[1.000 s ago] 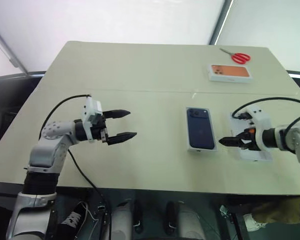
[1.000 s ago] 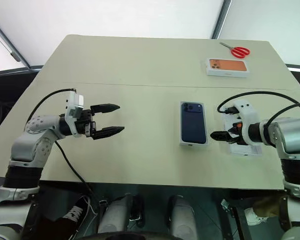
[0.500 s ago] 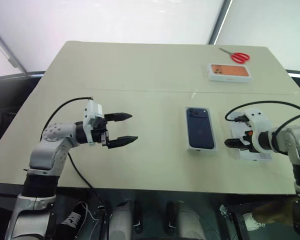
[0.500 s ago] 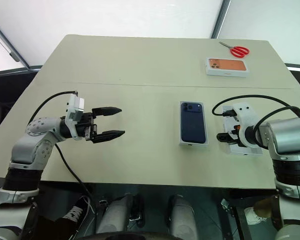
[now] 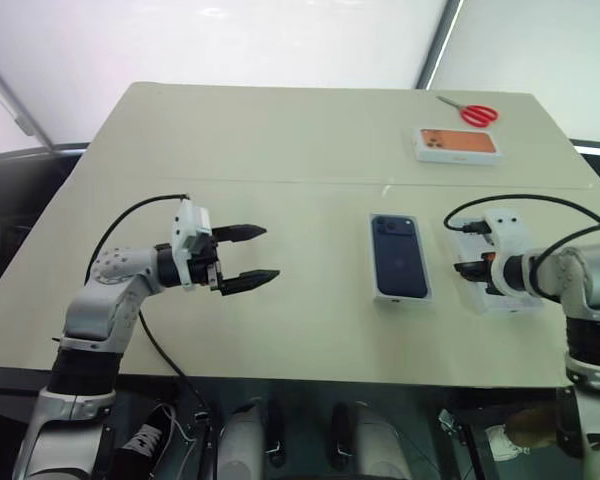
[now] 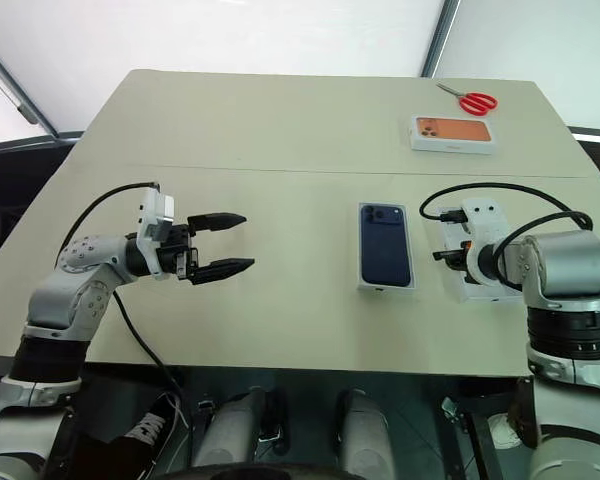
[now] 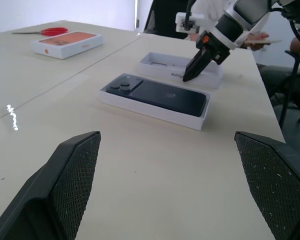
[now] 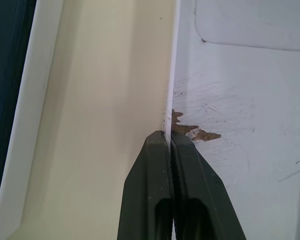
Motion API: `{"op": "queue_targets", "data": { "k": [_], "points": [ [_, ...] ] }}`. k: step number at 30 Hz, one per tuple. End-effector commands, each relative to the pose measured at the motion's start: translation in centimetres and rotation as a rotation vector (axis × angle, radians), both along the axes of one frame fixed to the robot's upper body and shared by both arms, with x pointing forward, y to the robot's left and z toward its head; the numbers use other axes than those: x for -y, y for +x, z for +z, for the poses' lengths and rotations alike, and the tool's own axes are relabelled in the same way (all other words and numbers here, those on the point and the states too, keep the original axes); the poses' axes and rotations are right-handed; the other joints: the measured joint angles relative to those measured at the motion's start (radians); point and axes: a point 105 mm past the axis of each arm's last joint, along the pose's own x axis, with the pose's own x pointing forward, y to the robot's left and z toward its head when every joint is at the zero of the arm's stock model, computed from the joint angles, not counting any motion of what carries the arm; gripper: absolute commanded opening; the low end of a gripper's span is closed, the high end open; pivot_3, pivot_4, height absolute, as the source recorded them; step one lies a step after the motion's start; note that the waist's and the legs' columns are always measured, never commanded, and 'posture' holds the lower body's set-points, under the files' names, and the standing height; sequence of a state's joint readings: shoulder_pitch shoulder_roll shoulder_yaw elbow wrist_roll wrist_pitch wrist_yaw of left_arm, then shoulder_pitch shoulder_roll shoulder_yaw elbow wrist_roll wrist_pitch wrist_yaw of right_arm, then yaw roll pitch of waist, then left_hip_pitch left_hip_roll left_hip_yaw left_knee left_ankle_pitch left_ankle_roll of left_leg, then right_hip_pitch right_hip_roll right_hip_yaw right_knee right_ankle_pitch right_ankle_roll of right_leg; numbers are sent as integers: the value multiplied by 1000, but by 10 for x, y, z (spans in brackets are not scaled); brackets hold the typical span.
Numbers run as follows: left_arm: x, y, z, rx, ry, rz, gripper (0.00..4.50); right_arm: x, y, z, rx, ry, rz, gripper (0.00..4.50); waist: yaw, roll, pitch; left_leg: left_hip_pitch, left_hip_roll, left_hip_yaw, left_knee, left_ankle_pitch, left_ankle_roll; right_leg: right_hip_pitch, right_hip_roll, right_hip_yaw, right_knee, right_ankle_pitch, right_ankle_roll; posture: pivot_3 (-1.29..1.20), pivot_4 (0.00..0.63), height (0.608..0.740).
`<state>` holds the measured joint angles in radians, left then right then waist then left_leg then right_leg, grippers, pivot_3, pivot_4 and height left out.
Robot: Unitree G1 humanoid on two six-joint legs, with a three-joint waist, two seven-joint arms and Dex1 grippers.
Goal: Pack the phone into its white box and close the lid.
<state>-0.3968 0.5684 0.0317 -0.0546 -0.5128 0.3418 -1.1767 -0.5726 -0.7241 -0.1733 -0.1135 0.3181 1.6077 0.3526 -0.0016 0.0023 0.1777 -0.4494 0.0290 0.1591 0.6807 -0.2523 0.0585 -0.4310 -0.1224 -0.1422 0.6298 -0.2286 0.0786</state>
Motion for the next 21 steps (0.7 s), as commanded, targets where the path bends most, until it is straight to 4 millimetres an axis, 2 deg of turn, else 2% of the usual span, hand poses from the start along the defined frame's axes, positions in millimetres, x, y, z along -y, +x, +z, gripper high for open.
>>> {"op": "queue_targets", "data": {
  "k": [1,3,6,10,13,17,21],
  "points": [
    [0,-4,10,43,-8,-4,4500,3,8,10,41,22,-54,51,-8,0,0,0,0,0,0,0,0,0,0,0,0,0,0,0,150,738],
    [0,-2,10,43,-13,3,4500,3,11,15,59,11,-60,51,-11,0,0,0,0,0,0,0,0,0,0,0,0,0,0,0,150,738],
    [0,3,9,21,-24,23,4500,-11,25,37,164,145,-61,51,-13,1,0,-1,0,1,-1,1,2,-1,1,0,0,0,0,0,150,738],
    [-2,17,7,-29,-37,91,4500,-45,44,90,424,400,41,51,-14,2,1,-2,1,2,-1,2,2,-3,4,1,2,0,0,0,150,738],
    [-2,27,7,-73,-55,137,4500,-72,47,113,496,636,95,51,-14,2,1,-2,1,2,-1,2,2,-3,5,0,2,0,1,0,150,738],
    [1,36,13,-113,-119,172,4500,-115,41,115,500,883,221,51,-10,2,1,-2,1,2,-1,3,2,-3,5,0,3,0,1,0,150,738],
    [5,39,12,-97,-123,206,4500,-153,22,97,425,1093,362,51,-11,2,1,-2,1,2,-1,2,2,-2,5,0,3,0,1,0,150,738]
  ]
}}
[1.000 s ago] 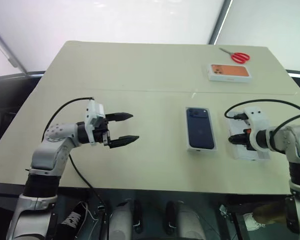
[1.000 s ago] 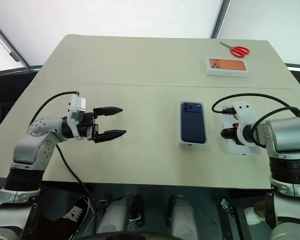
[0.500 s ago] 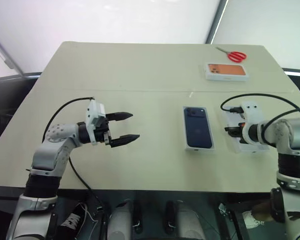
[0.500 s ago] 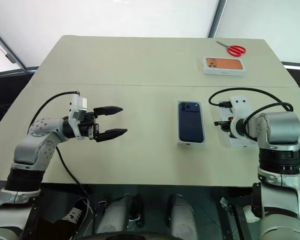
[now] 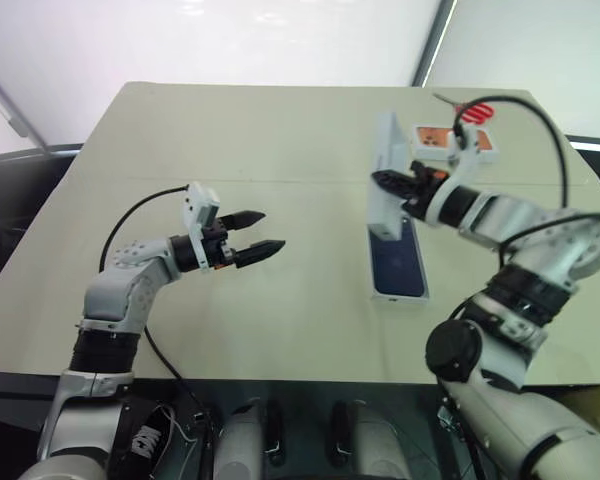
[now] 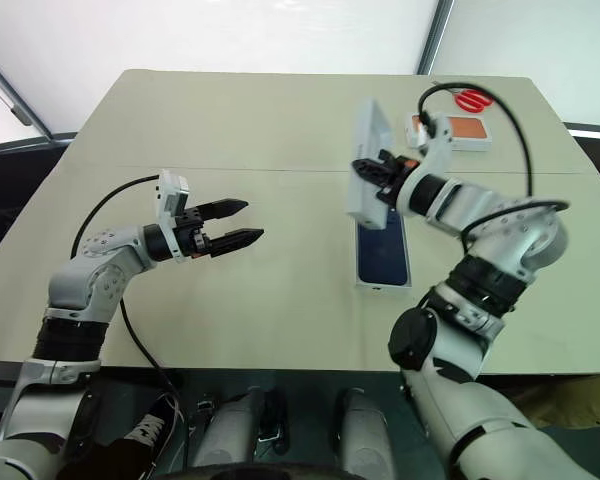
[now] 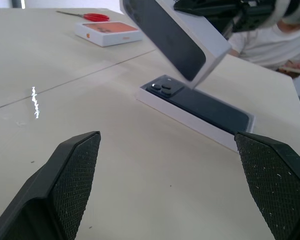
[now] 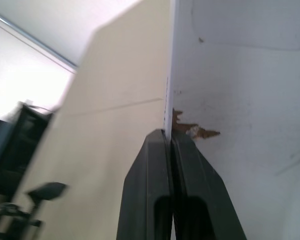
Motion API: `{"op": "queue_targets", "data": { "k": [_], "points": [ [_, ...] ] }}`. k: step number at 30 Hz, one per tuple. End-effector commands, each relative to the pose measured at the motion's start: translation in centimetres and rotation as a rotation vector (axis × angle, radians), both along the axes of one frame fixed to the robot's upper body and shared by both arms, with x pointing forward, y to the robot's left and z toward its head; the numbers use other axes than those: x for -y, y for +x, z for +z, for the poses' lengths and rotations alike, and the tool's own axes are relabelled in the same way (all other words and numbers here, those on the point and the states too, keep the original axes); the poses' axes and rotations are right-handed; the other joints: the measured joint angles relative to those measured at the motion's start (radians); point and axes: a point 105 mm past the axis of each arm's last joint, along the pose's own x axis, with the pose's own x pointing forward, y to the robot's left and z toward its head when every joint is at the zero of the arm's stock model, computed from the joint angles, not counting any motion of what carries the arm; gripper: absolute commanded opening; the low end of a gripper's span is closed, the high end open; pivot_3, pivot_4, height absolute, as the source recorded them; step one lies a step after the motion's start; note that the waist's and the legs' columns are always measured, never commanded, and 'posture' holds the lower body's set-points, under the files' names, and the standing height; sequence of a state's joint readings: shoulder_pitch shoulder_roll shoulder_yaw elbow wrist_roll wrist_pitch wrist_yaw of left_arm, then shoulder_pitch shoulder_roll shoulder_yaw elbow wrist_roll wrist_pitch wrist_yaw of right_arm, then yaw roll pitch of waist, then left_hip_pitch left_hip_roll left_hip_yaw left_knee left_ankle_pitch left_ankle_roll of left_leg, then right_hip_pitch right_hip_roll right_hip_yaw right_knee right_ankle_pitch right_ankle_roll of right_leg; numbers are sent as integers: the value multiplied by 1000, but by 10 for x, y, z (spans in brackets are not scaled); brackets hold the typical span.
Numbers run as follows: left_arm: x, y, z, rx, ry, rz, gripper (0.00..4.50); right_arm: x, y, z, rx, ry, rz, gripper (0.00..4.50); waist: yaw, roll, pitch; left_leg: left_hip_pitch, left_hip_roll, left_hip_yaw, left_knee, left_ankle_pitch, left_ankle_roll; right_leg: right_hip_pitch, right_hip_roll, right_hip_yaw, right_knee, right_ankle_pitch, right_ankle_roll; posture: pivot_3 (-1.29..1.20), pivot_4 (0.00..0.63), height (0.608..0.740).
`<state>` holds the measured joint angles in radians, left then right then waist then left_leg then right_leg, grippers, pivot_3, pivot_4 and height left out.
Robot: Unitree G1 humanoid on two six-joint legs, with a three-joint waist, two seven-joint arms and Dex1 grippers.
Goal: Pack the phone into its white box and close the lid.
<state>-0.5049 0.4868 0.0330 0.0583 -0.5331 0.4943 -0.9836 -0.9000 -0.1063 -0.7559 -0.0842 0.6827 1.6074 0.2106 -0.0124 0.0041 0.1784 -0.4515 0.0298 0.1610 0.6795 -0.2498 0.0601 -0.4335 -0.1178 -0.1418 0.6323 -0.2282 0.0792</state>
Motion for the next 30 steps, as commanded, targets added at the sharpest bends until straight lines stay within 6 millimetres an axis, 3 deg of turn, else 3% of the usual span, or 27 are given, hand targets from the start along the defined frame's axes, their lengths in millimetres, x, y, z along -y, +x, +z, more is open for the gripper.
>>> {"op": "queue_targets", "data": {
  "k": [1,9,12,19,22,26,30],
  "points": [
    [0,3,12,58,-21,45,4500,-23,-24,-1,48,133,144,51,-1,0,0,0,0,0,0,0,0,0,0,0,0,0,0,0,150,738],
    [16,6,2,8,-72,77,4500,-33,-49,-39,-98,179,230,51,-6,0,0,1,0,0,0,0,0,0,0,0,0,0,0,0,150,738],
    [30,0,-6,-22,-79,37,3748,-28,-49,-42,-149,222,229,0,-6,1,0,1,0,0,-1,0,0,0,0,0,0,0,0,0,150,738],
    [74,8,-19,-102,-147,4,267,-22,-48,-45,-258,239,169,0,-1,0,0,2,0,0,0,-1,1,2,0,1,-1,0,0,0,150,738],
    [99,13,-24,-101,-147,-4,79,-20,-46,-46,-269,247,154,0,-1,0,0,2,0,0,0,-1,2,2,0,1,-1,0,0,0,150,738],
    [121,15,-31,-110,-147,-35,0,-10,-40,-47,-281,241,99,1396,1,0,0,2,0,0,1,-1,3,2,0,1,-1,0,0,0,150,738],
    [130,17,-32,-101,-143,-53,0,15,-30,-39,-193,82,15,3558,2,0,0,1,0,0,2,-4,8,2,0,1,-1,0,0,0,150,738]
  ]
}}
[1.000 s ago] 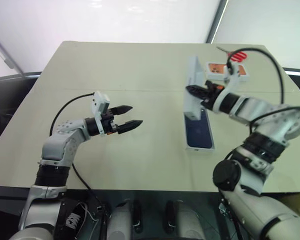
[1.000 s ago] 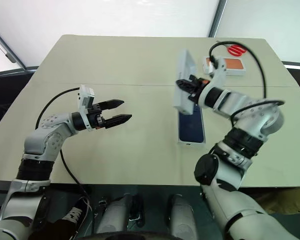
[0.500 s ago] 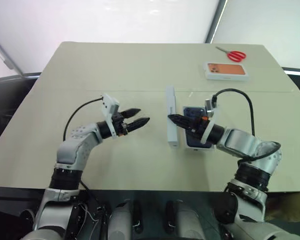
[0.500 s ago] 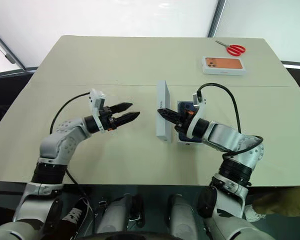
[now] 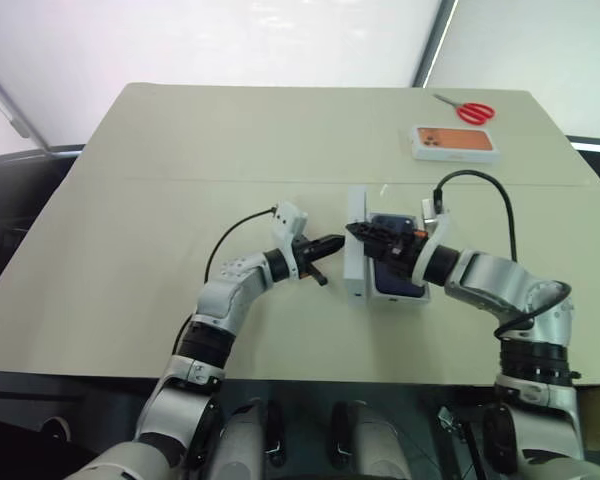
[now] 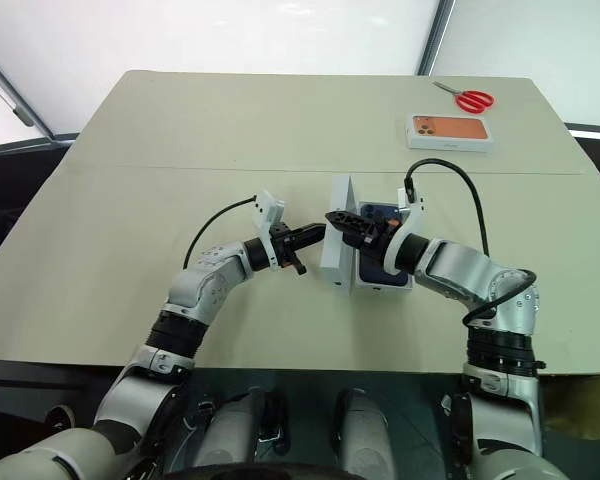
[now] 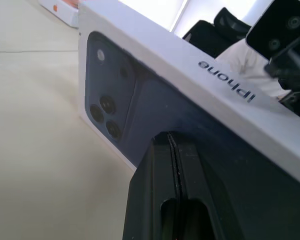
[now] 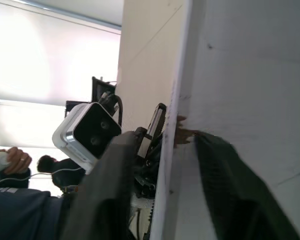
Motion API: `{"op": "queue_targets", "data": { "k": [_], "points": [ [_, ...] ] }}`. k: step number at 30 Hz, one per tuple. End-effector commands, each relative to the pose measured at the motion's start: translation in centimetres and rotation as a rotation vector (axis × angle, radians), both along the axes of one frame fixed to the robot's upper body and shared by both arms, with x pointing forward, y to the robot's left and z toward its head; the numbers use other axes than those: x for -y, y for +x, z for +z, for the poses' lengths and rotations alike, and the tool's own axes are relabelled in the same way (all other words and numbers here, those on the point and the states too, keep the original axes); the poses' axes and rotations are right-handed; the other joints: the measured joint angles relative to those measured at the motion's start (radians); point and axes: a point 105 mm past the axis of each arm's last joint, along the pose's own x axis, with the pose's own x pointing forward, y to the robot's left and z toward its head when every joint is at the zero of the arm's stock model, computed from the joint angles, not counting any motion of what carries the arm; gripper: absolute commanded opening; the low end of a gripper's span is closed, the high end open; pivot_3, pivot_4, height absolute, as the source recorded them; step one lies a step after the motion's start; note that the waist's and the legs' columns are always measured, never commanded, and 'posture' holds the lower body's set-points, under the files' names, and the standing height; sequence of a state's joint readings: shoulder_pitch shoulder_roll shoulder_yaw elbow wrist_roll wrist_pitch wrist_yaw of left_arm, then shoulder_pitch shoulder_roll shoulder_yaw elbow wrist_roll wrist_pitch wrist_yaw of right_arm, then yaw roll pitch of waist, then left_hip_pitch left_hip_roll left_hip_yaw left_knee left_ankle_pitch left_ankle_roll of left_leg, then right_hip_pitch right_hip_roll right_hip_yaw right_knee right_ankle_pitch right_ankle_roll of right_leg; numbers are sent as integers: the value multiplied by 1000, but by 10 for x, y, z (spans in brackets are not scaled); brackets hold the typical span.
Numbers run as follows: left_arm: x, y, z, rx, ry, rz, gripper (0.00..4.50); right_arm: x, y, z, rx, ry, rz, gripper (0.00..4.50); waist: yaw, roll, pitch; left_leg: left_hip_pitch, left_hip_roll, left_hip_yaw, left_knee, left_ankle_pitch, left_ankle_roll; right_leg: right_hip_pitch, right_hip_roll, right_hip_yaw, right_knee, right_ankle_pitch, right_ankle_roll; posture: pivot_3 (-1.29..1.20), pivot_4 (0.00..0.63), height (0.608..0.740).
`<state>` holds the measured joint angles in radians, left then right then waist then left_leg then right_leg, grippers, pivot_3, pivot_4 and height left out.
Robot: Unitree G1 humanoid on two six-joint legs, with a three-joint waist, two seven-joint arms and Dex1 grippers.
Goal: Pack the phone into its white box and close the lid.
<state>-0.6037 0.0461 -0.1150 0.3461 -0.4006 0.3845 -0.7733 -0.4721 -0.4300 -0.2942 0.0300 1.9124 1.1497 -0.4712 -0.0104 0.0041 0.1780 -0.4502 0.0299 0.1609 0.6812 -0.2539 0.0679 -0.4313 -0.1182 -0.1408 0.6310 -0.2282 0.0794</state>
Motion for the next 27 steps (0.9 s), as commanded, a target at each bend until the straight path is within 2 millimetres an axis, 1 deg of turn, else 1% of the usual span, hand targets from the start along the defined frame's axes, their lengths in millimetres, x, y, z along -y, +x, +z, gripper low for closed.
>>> {"op": "queue_targets", "data": {
  "k": [1,2,4,9,11,12,14,15,16,18,20,21,23,27],
  "points": [
    [10,1,12,87,16,-27,0,22,7,16,130,-155,-38,4056,1,0,0,0,0,0,0,0,0,0,0,0,0,0,0,0,150,738],
    [11,1,11,87,15,-30,0,28,7,18,178,-230,-34,4424,3,0,0,0,0,0,0,0,1,0,0,0,0,0,0,0,150,738],
    [14,2,14,95,2,-30,0,44,12,27,217,-247,-65,4424,1,0,0,-1,0,0,1,-2,3,0,0,0,-1,0,0,0,150,738],
    [28,-1,12,95,7,-57,0,83,23,36,353,-499,-129,4424,3,0,0,-1,0,0,1,-2,3,-1,0,0,-1,0,0,0,150,738],
    [33,-1,9,74,6,-69,0,91,25,37,416,-619,-130,4424,3,0,0,-1,0,0,1,-2,3,-1,0,-1,-1,0,0,0,150,738],
    [37,-2,9,95,14,-77,0,97,28,37,411,-618,-160,4197,2,0,0,-1,0,0,1,-2,3,-1,0,-1,-1,0,0,0,150,738],
    [46,-3,10,86,10,-94,0,105,32,33,478,-779,-172,3540,3,0,0,-1,0,0,1,-2,3,-1,-1,-1,-1,0,0,0,150,738],
    [49,-2,11,104,16,-98,0,109,33,27,514,-897,-161,3022,5,0,0,-1,0,0,1,-2,3,-1,-1,-1,-1,0,0,0,150,738],
    [50,-1,11,107,20,-96,0,108,34,23,543,-963,-143,2536,7,-1,0,-2,0,0,2,-2,3,-1,-1,-1,-1,0,0,0,150,738],
    [49,3,12,121,33,-84,0,106,34,19,587,-1028,-117,1563,6,-1,1,-2,0,0,2,-2,3,-1,-1,-1,-1,0,1,0,150,738],
    [45,5,12,119,35,-73,0,104,33,9,650,-1174,-42,545,4,-1,1,-2,0,0,2,-2,3,-1,-1,-1,-1,0,1,0,150,738],
    [42,6,12,123,38,-70,0,105,32,5,655,-1205,-22,73,2,-1,1,-2,0,0,2,-2,3,-2,-1,-1,-1,0,1,0,150,738],
    [35,8,11,139,61,-59,0,106,33,3,681,-1249,-15,23,1,-1,1,-2,1,0,2,0,0,-2,-1,-1,-1,0,1,0,150,738],
    [15,8,10,104,77,-44,0,96,31,2,744,-1267,43,23,0,-1,1,-2,1,0,2,1,-2,-2,-1,-1,-1,0,1,0,150,738]
  ]
}}
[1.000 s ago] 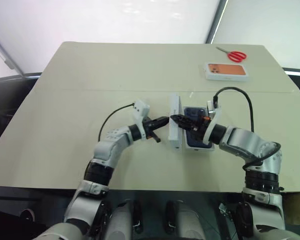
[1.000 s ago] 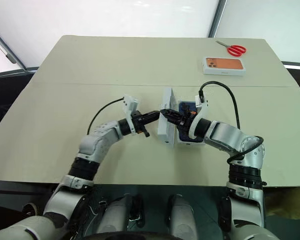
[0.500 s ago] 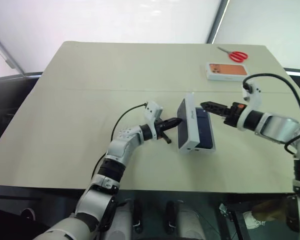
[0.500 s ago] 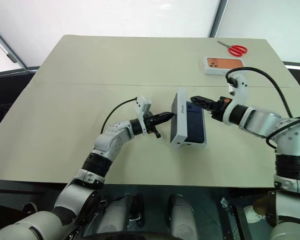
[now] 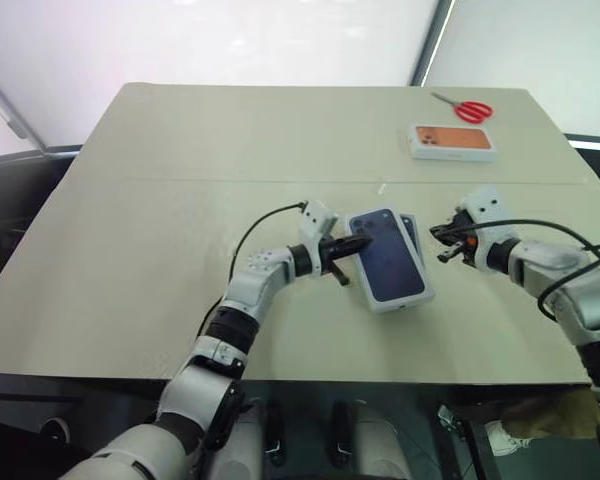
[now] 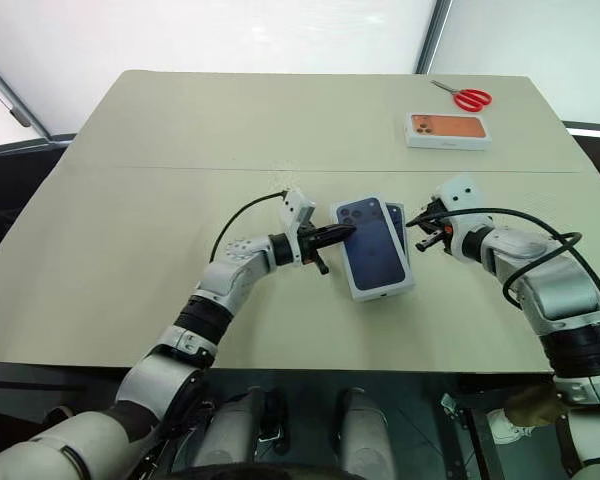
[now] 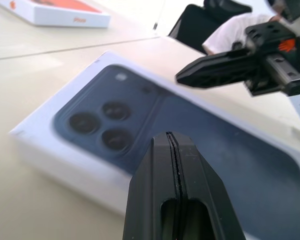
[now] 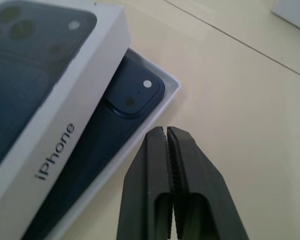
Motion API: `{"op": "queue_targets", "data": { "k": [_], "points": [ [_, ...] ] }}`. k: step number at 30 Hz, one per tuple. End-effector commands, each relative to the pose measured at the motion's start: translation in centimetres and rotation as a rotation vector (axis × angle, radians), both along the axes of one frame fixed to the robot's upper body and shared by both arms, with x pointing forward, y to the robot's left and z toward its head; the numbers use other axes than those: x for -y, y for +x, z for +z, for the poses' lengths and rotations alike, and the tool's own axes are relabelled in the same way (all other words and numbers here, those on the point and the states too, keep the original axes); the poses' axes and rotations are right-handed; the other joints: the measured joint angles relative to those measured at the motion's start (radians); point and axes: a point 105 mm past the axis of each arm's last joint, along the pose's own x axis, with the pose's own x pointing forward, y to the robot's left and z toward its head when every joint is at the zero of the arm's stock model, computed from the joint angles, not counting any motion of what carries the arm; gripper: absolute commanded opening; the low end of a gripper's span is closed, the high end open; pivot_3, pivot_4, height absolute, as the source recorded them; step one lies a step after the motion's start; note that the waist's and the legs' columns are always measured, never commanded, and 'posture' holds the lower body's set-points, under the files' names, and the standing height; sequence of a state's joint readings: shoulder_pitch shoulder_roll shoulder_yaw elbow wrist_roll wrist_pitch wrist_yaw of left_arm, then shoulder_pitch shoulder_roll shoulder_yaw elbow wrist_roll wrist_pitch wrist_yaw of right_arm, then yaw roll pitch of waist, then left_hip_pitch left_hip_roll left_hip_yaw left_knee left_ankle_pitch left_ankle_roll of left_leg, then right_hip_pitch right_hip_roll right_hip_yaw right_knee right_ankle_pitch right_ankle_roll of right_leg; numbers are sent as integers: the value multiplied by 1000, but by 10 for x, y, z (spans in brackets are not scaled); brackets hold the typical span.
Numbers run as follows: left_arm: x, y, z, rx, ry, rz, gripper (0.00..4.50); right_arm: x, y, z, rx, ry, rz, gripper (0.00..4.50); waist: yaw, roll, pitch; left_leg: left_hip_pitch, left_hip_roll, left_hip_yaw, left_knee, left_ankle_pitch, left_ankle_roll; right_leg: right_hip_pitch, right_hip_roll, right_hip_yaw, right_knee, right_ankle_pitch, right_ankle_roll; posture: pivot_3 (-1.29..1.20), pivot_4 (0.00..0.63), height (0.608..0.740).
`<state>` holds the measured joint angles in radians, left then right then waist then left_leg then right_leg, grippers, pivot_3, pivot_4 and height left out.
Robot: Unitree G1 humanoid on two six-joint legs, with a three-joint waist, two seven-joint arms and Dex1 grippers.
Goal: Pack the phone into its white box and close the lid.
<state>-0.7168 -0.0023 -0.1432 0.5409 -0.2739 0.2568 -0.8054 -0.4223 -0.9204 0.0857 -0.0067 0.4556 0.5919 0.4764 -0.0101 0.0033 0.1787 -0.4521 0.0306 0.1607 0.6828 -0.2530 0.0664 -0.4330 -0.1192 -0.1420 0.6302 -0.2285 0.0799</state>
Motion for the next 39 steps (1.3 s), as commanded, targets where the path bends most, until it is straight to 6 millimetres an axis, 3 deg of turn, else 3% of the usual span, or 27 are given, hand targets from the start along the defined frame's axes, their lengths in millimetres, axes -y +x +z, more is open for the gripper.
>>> {"op": "queue_targets", "data": {
  "k": [1,7,14,20,39],
  "points": [
    [-12,-4,13,20,-20,-6,0,-14,-1,15,80,-48,88,23,0,0,0,0,0,0,0,0,0,0,0,0,0,0,0,0,150,738],
    [-27,-15,4,-23,28,-13,0,-23,-5,13,87,-23,142,23,6,0,0,0,0,0,1,1,-3,1,0,0,0,0,0,0,150,738],
    [-12,-10,-12,-32,57,1,0,-28,-9,9,80,-53,188,23,23,0,0,0,0,0,1,1,-2,1,-1,0,0,0,0,0,150,738],
    [12,-4,-3,-30,18,-27,0,-24,-14,7,75,-89,182,23,23,0,0,0,-1,0,2,1,-1,1,-2,-1,0,0,0,0,150,738],
    [34,13,12,-18,35,-23,0,1,-10,-1,79,-187,93,23,21,0,0,0,0,-1,2,1,-1,1,0,-1,0,0,0,0,150,738]
  ]
}}
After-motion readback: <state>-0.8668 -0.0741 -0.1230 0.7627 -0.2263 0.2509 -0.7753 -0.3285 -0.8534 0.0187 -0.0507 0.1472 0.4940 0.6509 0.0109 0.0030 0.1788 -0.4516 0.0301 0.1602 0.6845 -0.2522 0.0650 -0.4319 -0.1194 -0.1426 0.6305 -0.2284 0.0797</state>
